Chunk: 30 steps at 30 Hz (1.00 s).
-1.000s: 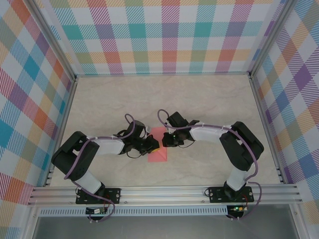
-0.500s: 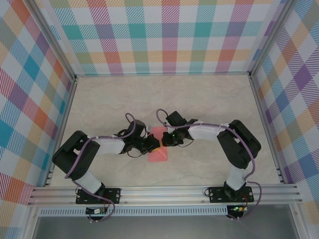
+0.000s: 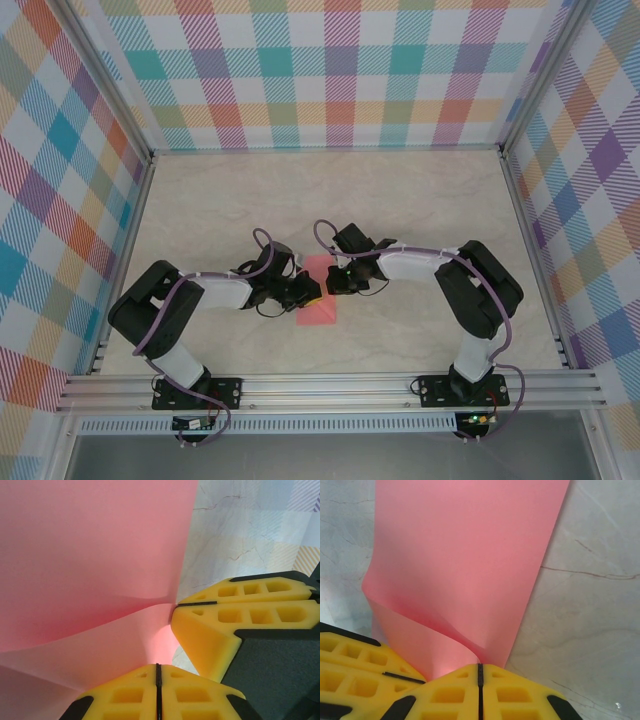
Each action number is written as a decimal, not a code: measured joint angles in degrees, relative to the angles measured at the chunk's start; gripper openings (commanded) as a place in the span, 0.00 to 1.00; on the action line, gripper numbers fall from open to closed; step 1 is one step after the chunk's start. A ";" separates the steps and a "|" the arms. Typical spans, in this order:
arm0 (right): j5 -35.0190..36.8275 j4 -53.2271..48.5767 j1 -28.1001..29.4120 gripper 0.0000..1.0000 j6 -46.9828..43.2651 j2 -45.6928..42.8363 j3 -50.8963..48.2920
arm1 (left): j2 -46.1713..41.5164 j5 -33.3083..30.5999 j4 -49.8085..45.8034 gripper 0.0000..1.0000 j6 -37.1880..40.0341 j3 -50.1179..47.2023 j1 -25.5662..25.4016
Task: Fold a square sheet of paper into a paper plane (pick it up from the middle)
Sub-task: Fold the triangle a second time at the center of the table.
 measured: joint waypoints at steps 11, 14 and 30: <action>-1.42 0.04 -0.02 0.08 -1.25 0.98 0.55 | 0.04 -0.22 -0.04 0.09 0.02 0.00 -0.04; -1.55 0.04 -0.02 0.08 -1.25 1.29 0.55 | 0.04 -0.24 -0.04 0.09 0.04 0.00 -0.04; -1.33 -0.50 -0.02 0.08 -1.40 2.47 1.73 | 0.04 -1.29 -1.25 0.09 0.44 0.00 -0.07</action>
